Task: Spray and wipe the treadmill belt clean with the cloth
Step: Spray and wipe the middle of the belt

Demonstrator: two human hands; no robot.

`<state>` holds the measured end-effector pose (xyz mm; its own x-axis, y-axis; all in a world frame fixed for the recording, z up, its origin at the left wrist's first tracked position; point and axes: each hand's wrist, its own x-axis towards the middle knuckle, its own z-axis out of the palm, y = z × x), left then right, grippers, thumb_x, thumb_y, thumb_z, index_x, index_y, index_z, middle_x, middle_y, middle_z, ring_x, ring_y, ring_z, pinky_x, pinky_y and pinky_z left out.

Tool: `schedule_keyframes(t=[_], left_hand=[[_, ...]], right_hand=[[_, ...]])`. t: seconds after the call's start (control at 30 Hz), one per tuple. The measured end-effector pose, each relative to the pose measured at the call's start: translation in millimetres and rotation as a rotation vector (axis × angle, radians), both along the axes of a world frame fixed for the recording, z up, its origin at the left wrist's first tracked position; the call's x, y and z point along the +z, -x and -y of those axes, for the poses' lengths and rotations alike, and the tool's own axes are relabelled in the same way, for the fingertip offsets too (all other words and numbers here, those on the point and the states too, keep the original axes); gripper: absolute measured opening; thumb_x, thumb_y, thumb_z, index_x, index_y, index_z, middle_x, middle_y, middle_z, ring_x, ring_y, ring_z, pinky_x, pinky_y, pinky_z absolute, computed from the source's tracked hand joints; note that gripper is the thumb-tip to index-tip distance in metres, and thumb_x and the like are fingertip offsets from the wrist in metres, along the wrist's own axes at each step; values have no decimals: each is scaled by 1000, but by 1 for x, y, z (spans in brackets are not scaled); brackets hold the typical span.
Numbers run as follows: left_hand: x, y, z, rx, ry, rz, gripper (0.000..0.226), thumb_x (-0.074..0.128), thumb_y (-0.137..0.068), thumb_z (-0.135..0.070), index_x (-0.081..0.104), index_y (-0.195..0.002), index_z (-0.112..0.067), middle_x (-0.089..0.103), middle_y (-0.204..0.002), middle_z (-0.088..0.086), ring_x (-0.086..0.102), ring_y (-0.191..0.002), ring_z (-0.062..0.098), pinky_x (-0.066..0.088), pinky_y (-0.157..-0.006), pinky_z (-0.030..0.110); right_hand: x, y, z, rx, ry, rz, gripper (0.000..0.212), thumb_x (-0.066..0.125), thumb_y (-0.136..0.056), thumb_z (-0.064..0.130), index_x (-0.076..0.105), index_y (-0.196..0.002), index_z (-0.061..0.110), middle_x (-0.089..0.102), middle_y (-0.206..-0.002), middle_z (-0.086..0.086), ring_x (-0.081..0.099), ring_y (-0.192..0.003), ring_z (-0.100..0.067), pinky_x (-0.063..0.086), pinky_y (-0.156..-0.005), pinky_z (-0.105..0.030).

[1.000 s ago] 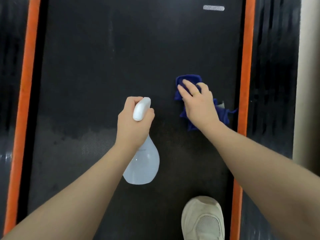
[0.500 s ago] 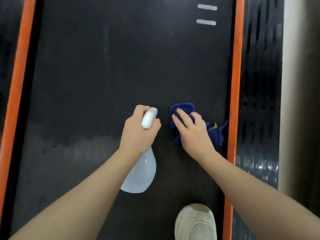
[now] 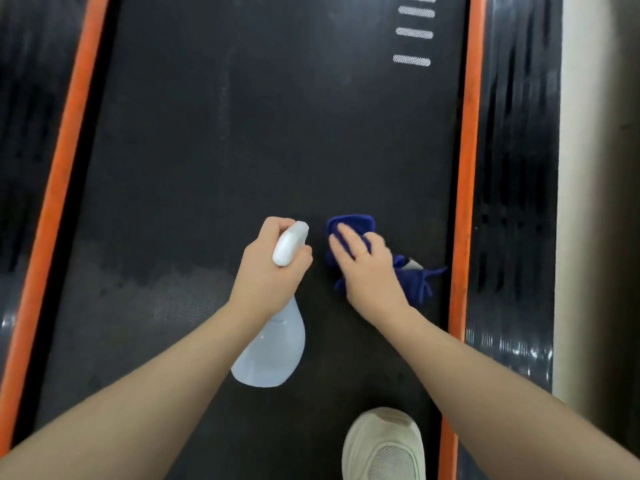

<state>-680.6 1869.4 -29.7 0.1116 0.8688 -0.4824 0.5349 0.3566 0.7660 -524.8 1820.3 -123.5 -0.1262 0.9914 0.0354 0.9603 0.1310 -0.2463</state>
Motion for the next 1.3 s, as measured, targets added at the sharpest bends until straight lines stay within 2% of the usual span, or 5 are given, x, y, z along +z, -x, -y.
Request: schedule_keyframes(t=[0.13, 0.3, 0.4, 1.2, 1.3], left_hand=[[-5, 8, 15, -3, 45, -38, 22, 60, -90, -18, 52, -109, -26, 60, -94, -13, 59, -85, 3, 48, -69, 20], [-11, 20, 19, 57, 46, -95, 21, 58, -92, -18, 51, -111, -21, 57, -97, -14, 56, -85, 4, 40, -62, 13], [-9, 18, 16, 98, 77, -95, 17, 57, -91, -16, 54, -108, -20, 58, -92, -15, 55, -80, 2, 42, -63, 15], [-4, 34, 24, 205, 58, -146, 28, 56, -93, -19, 48, -119, -17, 55, -101, -6, 54, -83, 8, 40, -62, 16], [3, 38, 29, 248, 90, -177, 25, 54, -93, -19, 46, -117, -19, 53, -91, -13, 52, -79, 4, 43, -68, 20]], right_hand=[[-2, 7, -24, 360, -40, 9, 49, 60, -66, 0, 67, -113, 9, 61, -124, -12, 47, -94, -35, 50, -59, -37], [9, -48, -49, -235, 162, 141, 57, 39, -85, 3, 40, -141, 10, 31, -150, -12, 39, -118, -45, 41, -89, -46], [4, -14, 15, 73, -7, 81, 58, 31, -74, 7, 59, -125, 7, 53, -134, -14, 45, -101, -39, 52, -70, -43], [-8, -11, 2, -55, -16, 80, 48, 54, -75, 9, 61, -122, 6, 58, -127, -14, 55, -86, -41, 53, -66, -42], [-3, 26, 26, 300, 35, 2, 54, 64, -70, 8, 61, -123, 9, 57, -130, -12, 56, -84, -40, 53, -62, -43]])
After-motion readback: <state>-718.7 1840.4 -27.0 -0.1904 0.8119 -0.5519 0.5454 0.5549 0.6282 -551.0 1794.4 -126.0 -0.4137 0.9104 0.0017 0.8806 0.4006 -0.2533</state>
